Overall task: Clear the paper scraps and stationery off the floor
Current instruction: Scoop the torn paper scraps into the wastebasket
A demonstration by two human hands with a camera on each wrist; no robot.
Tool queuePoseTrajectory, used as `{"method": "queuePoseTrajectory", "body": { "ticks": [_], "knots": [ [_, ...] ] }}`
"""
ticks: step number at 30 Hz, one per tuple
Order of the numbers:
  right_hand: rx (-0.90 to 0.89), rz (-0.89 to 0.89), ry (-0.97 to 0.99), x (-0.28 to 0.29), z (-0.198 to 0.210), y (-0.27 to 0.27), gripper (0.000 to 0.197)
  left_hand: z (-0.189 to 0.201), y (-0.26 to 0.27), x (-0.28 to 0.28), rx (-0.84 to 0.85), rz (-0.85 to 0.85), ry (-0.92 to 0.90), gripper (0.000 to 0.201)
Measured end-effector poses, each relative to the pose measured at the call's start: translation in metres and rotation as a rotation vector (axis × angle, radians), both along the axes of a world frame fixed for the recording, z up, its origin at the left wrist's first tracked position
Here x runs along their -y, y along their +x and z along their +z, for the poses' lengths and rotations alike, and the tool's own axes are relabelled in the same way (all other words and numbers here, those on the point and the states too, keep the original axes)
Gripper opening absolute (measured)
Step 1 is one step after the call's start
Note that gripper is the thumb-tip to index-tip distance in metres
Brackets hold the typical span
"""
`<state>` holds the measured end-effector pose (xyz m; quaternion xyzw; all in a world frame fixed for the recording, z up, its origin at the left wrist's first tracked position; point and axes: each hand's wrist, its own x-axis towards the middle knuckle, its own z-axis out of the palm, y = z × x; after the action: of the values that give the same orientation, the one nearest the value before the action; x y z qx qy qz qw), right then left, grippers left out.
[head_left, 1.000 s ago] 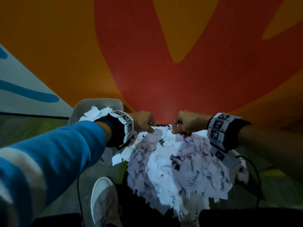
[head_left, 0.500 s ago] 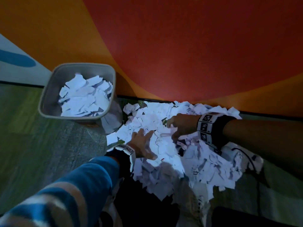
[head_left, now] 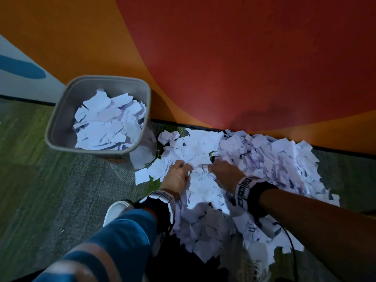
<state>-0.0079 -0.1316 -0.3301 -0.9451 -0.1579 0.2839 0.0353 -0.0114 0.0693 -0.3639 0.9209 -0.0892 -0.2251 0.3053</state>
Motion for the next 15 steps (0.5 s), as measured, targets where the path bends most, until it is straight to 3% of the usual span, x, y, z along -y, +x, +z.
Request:
{"method": "queuePoseTrajectory", "body": {
  "ticks": [3,6,10,11,12,15],
  "knots": [
    [-0.072,-0.113,0.052,0.008,0.008,0.027,0.013,0.008,0.013,0.000,-0.010,0.106,-0.089,0.018],
    [-0.084,-0.244,0.135,0.016,0.016,0.059,0.025,0.023,0.031,0.001,0.084,0.165,-0.117,0.014],
    [-0.006,-0.284,0.184,0.013,0.023,0.089,0.011,0.025,0.058,0.002,0.216,0.262,-0.154,0.014],
    [0.007,-0.271,0.177,0.011,0.022,0.093,0.008,0.022,0.065,0.003,0.190,0.247,-0.114,0.019],
    [0.008,-0.267,0.159,0.010,0.018,0.097,0.023,0.020,0.072,0.004,0.108,0.226,-0.065,0.029],
    [-0.068,-0.257,0.115,0.007,-0.001,0.102,0.080,0.004,0.086,0.002,-0.163,0.176,0.058,0.099]
  ]
}}
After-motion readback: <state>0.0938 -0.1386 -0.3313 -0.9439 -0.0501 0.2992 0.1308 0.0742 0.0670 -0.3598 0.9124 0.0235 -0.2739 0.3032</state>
